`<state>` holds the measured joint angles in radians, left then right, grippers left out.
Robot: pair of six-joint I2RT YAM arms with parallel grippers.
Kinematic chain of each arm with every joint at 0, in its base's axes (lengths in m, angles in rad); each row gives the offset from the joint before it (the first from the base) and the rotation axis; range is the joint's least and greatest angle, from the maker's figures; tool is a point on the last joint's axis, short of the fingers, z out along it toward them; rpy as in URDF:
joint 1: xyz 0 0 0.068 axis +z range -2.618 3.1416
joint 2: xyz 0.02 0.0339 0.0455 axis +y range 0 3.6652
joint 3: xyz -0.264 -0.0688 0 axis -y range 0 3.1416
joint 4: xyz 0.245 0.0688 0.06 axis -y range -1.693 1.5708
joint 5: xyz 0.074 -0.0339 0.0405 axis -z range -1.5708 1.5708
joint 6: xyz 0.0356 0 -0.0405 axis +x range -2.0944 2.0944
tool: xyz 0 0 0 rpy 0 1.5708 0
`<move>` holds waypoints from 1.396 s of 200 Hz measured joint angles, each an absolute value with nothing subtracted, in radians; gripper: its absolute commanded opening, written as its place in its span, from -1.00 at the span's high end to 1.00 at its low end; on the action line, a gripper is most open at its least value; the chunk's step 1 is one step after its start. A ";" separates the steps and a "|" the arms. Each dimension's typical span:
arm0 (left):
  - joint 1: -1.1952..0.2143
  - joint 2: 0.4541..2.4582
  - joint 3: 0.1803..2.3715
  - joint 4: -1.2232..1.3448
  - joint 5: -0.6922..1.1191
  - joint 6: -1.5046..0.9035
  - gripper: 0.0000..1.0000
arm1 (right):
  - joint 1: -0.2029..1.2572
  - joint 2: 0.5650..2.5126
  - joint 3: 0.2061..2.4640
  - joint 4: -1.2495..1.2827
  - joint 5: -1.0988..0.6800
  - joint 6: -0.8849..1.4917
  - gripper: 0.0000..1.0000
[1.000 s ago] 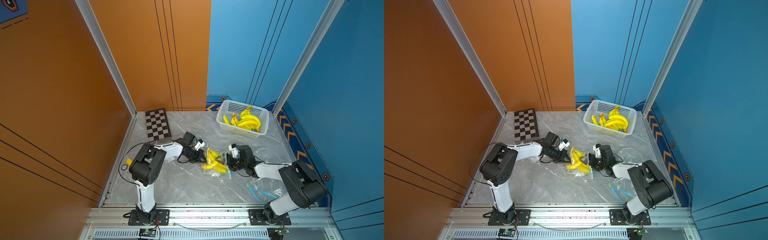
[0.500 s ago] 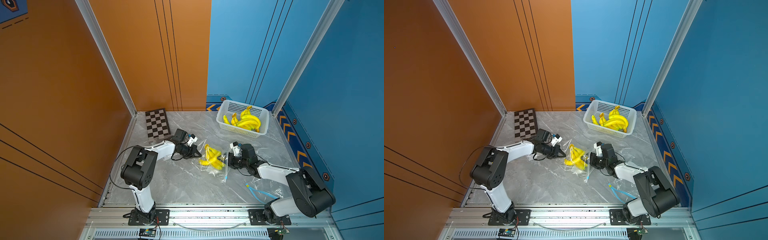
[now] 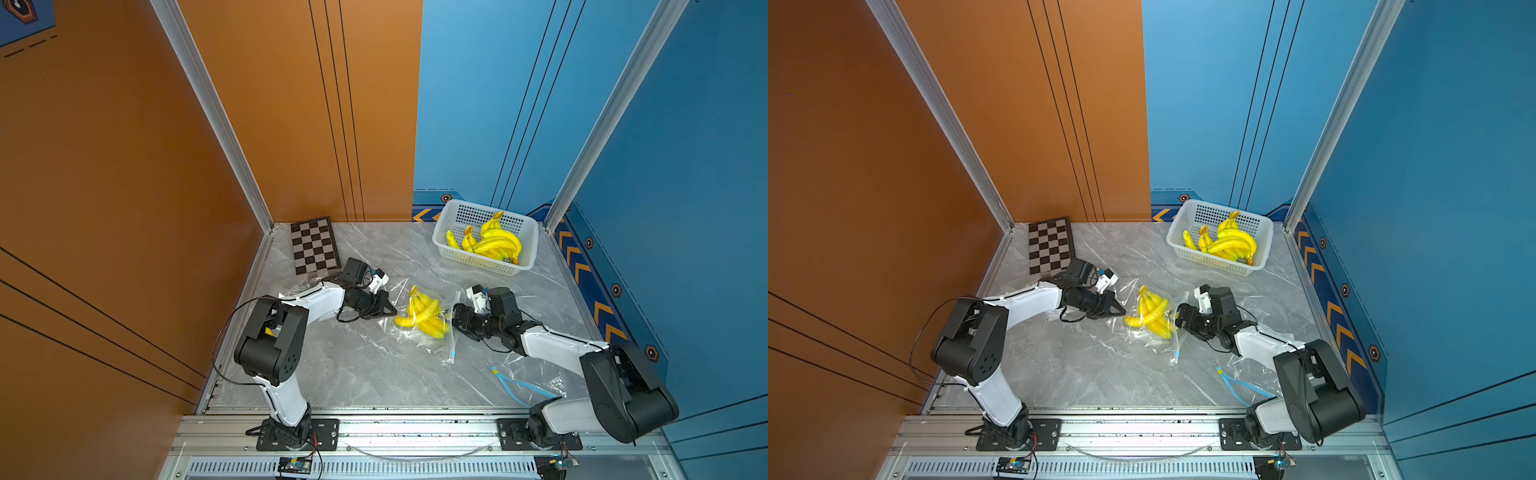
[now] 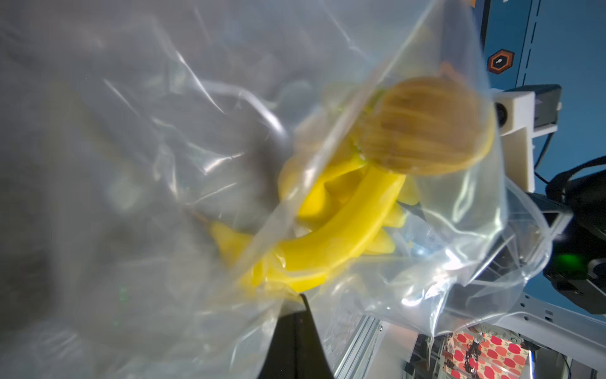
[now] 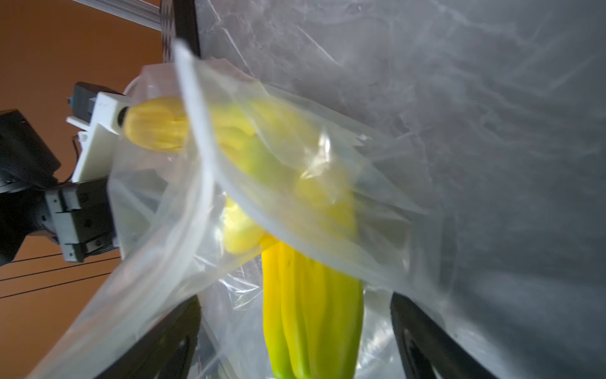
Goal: Open the zip-top bag and take out the banana
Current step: Pick up the banana from the zipper food storage bag.
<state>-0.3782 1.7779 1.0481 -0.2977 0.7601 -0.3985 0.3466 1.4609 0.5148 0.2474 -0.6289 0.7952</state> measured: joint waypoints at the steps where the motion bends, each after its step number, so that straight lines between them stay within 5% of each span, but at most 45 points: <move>1: -0.380 1.779 1.049 -0.298 0.760 -0.398 1.00 | 0.347 1.467 0.514 0.249 -0.628 0.794 -0.86; 86: -0.406 1.881 1.138 -0.305 0.765 -0.391 1.00 | 0.430 1.747 0.638 0.566 -0.656 0.899 -0.84; 138: -0.406 1.904 1.167 -0.304 0.776 -0.389 1.00 | 0.445 1.857 0.706 0.667 -0.657 0.951 -0.59; 187: -0.388 1.912 1.168 -0.305 0.792 -0.388 1.00 | 0.457 1.893 0.748 0.683 -0.678 0.972 -0.14; 279: -0.298 1.882 1.131 -0.333 0.820 -0.355 1.00 | 0.459 1.874 0.739 0.686 -0.682 0.974 -0.02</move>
